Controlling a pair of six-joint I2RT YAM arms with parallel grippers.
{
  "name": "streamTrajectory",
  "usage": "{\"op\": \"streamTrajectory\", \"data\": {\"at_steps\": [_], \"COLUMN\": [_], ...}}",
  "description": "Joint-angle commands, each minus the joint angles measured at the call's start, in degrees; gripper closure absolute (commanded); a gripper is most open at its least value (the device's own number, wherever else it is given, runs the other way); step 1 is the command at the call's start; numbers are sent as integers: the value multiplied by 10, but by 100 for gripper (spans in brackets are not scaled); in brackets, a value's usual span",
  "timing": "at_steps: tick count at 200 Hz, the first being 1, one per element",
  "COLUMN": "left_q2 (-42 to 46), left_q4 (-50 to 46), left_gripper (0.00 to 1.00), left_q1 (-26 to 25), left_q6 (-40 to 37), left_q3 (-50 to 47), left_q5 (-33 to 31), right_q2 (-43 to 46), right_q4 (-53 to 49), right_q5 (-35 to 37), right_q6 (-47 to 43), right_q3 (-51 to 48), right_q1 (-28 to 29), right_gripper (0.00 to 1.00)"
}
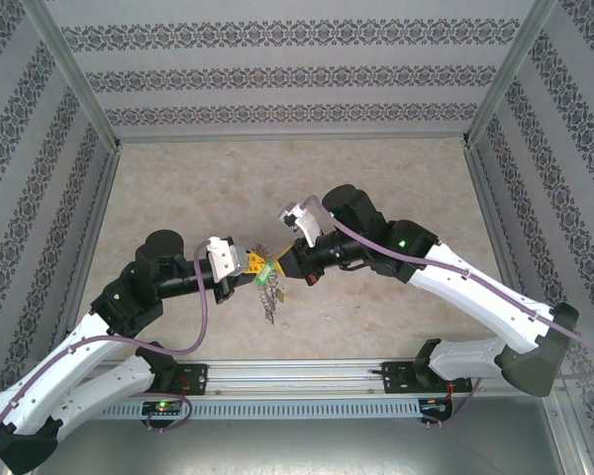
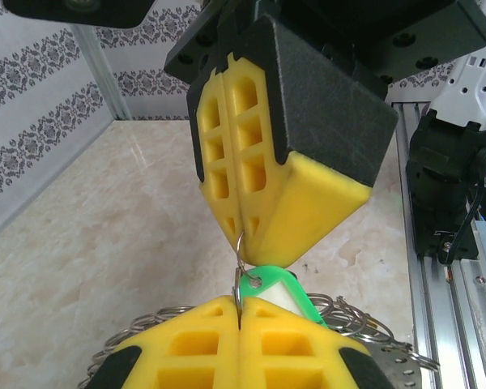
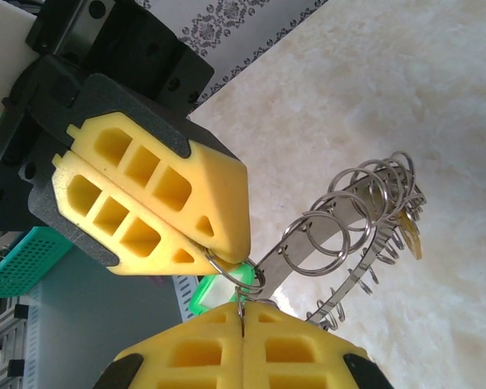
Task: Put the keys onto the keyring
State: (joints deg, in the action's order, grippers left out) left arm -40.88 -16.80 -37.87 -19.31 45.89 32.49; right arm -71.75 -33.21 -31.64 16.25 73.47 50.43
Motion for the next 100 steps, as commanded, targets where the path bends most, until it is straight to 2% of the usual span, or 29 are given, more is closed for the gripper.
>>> {"op": "streamTrajectory", "data": {"at_steps": [1,100], "left_q2": [21,24], "left_q4": [35,37], "left_gripper": [100,100], "left_q1": [-5,-5], "left_q6": [-5,-2], "left_q3": [6,5], "left_q5": [38,49], "right_q2": [-14,-24], "right_q4": [-12,-12], "right_q5": [16,12], "right_q6": [8,5], "right_q3": [12,21], "right_q1": [-10,-11], "right_gripper": [100,100]}}
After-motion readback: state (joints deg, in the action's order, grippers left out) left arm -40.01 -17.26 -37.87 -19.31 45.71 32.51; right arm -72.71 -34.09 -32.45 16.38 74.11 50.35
